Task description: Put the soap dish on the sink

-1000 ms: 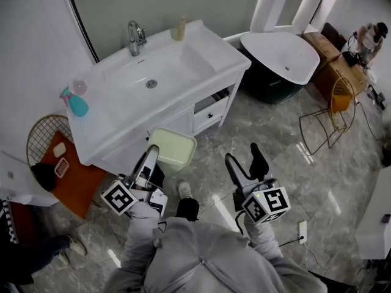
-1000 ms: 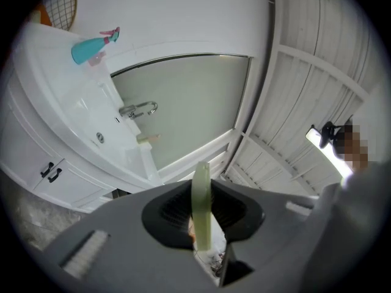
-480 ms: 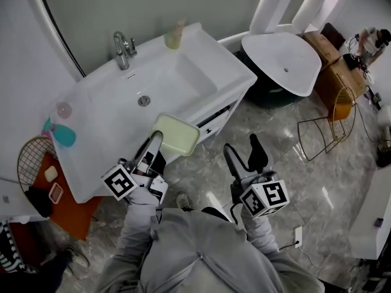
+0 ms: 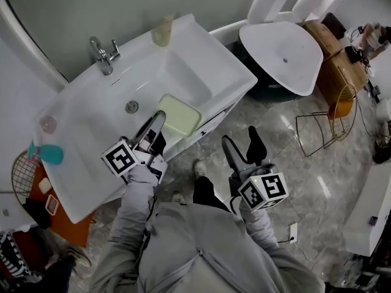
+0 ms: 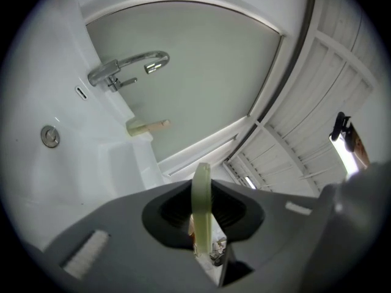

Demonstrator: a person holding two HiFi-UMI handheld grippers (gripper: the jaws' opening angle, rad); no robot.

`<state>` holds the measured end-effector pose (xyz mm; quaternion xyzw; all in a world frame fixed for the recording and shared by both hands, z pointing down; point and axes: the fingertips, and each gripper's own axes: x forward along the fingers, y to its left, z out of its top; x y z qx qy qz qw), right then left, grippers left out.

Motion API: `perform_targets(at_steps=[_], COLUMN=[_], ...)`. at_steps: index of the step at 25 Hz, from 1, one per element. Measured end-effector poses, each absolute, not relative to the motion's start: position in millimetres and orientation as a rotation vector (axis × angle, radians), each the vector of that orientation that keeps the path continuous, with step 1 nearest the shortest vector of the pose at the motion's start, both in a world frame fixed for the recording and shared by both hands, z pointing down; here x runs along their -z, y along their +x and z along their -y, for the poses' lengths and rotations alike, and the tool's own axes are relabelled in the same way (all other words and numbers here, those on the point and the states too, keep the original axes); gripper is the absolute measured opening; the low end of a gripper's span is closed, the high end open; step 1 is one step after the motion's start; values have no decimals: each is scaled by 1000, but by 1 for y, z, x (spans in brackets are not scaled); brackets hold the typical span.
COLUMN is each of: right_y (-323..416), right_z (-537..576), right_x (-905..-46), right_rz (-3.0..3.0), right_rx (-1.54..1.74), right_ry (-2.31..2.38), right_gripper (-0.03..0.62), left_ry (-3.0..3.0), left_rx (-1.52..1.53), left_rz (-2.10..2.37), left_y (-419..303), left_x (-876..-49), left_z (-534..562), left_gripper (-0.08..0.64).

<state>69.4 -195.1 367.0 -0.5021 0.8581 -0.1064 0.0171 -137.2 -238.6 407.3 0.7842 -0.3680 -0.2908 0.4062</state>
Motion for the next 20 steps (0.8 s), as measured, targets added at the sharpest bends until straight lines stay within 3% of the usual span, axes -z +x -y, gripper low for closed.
perform_targets(at_steps=[20], right_y=[103], right_z=[383], right_x=[-393], right_rz=[-2746], right_rx=[428], right_ry=[-1505], right_gripper=[354], left_ry=[1860], left_rx=[603], left_rz=[992], left_y=[-74], left_x=[-475], left_z=[437], left_gripper=[117])
